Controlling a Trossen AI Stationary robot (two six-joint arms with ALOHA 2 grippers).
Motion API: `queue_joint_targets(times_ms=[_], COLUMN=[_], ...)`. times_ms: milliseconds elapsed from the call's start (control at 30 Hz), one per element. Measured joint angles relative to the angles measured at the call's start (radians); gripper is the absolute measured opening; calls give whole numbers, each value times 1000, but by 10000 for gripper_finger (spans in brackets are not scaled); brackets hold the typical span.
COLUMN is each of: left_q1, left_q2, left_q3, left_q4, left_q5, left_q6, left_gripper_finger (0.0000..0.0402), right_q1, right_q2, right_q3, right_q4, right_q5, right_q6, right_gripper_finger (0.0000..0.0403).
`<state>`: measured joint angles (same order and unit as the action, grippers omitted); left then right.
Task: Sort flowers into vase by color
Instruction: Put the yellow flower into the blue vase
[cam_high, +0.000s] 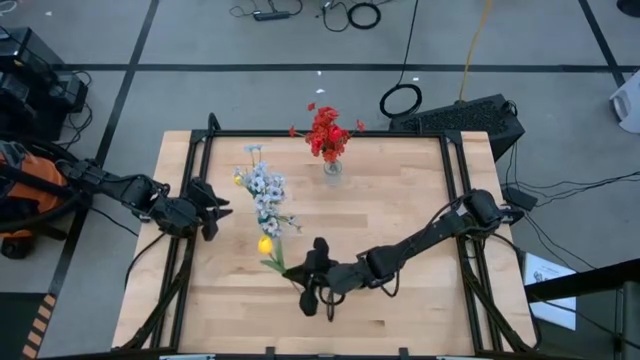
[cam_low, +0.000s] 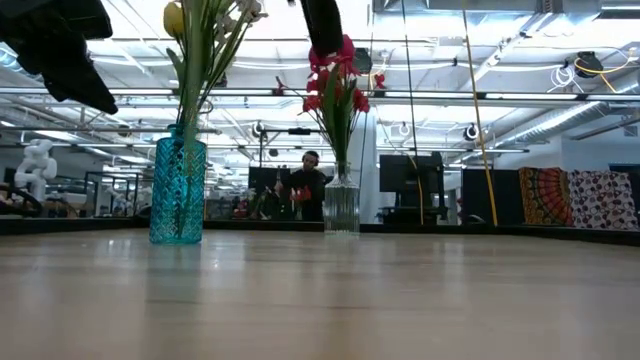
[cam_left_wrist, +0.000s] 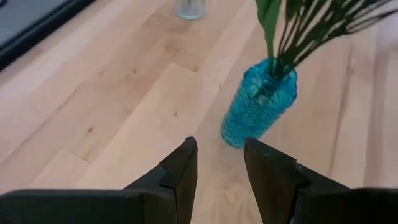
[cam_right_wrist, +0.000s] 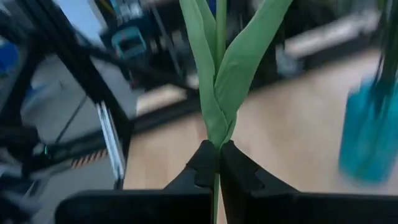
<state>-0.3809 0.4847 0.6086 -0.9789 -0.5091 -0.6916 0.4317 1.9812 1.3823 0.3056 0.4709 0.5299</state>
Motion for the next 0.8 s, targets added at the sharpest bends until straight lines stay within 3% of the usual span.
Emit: queue_joint_targets(times_ms=[433,600,800], left_q1=[0,0,0], left_q2=[0,0,0], left_q3=[0,0,0], left_q4=[-4,-3,-4], left_q5=[16,16,16], left_q6=[-2,-1,0], left_gripper_finger=[139,139,139], right_q1=[-28,-39,-47], right_q2=[-1,20,134], right_q3=[4,127,327], right_q4=[383,345,332], right_q5=[185,184,182], right_q6=[-383,-525,-702], right_gripper_finger=[0,0,0])
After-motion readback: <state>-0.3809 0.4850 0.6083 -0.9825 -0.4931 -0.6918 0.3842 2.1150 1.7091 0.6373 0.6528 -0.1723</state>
